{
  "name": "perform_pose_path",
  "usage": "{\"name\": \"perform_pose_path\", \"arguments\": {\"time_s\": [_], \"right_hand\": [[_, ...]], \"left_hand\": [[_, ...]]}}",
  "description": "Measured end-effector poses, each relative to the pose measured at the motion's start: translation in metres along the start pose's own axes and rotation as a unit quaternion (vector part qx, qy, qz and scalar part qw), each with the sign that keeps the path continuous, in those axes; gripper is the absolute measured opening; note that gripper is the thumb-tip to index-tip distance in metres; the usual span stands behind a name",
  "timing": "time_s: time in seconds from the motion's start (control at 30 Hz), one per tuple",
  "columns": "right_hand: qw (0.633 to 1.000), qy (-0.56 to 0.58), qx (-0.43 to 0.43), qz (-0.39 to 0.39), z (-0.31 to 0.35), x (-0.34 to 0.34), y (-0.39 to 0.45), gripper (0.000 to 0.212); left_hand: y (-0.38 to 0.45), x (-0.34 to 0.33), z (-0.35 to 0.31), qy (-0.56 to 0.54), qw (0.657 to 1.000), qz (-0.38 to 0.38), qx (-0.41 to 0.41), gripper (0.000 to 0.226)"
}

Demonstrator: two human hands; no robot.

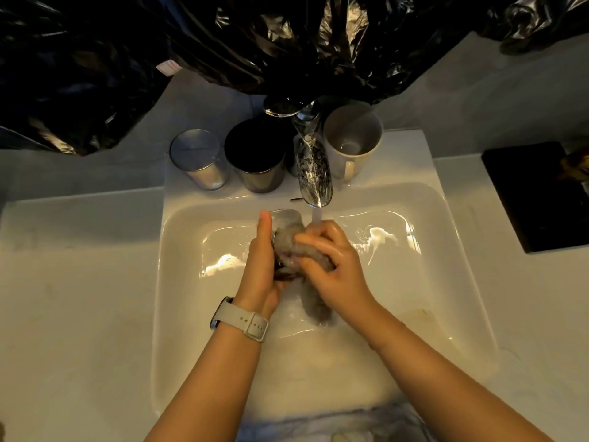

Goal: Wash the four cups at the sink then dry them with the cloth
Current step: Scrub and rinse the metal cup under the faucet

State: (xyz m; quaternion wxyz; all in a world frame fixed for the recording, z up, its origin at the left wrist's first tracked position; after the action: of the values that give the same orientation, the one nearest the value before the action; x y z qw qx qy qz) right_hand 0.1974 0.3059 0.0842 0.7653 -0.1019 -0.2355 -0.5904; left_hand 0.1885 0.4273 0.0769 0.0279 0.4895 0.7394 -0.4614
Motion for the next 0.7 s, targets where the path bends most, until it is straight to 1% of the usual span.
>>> {"name": "perform_pose_path", "arguments": {"time_s": [0.03, 0.1, 0.2, 0.27, 0.37, 0.5, 0.53, 0.57, 0.63, 0.7], "right_hand": [[1.000, 0.010, -0.022, -0.009, -0.002, 0.002, 0.009, 0.026], [0.998, 0.019, -0.050, -0.024, -0.010, 0.006, 0.019, 0.018], [0.995, 0.049, -0.081, -0.023, -0.017, 0.007, 0.005, 0.020], [0.992, 0.075, -0.095, -0.034, -0.014, 0.011, -0.007, 0.024], [0.993, 0.059, -0.081, -0.061, -0.011, 0.019, -0.009, 0.032], [0.995, 0.044, -0.063, -0.069, -0.007, 0.029, -0.004, 0.029], [0.996, 0.032, -0.051, -0.062, -0.006, 0.029, -0.004, 0.029], [0.998, 0.020, -0.037, -0.053, -0.004, 0.029, -0.005, 0.030], [0.999, -0.013, -0.012, -0.036, 0.001, 0.025, -0.006, 0.033], [0.999, -0.029, -0.002, -0.032, 0.004, 0.021, -0.003, 0.032]], "left_hand": [[-0.001, -0.001, -0.001, 0.003, 1.000, 0.005, -0.009, 0.067], [-0.004, -0.003, -0.003, -0.003, 1.000, 0.025, 0.000, 0.062], [-0.004, 0.000, 0.000, -0.010, 0.998, 0.042, 0.036, 0.064], [-0.005, -0.001, 0.003, -0.001, 0.998, 0.045, 0.036, 0.065], [-0.009, -0.005, 0.007, 0.033, 0.998, 0.052, 0.008, 0.061], [-0.007, -0.004, -0.002, 0.095, 0.992, 0.054, -0.060, 0.054], [-0.008, -0.005, -0.006, 0.091, 0.992, 0.055, -0.063, 0.053], [-0.010, -0.008, -0.010, 0.084, 0.994, 0.058, -0.049, 0.055], [-0.012, -0.016, -0.011, 0.087, 0.993, 0.085, -0.010, 0.062], [-0.013, -0.020, -0.008, 0.075, 0.993, 0.095, -0.001, 0.057]]}}
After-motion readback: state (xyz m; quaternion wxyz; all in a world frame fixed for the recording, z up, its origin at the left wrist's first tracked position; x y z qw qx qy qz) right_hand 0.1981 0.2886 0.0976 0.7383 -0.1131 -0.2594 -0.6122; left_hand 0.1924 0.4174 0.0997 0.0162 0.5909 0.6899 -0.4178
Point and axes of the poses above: each hand's wrist, its own y-axis towards the middle knuckle, its own x-axis out of the back of the hand, z = x × y, the point moved 2 cm from there along y, towards the middle knuckle, and after that the axes turned 15 degrees about -y, right-handed, at the moved point
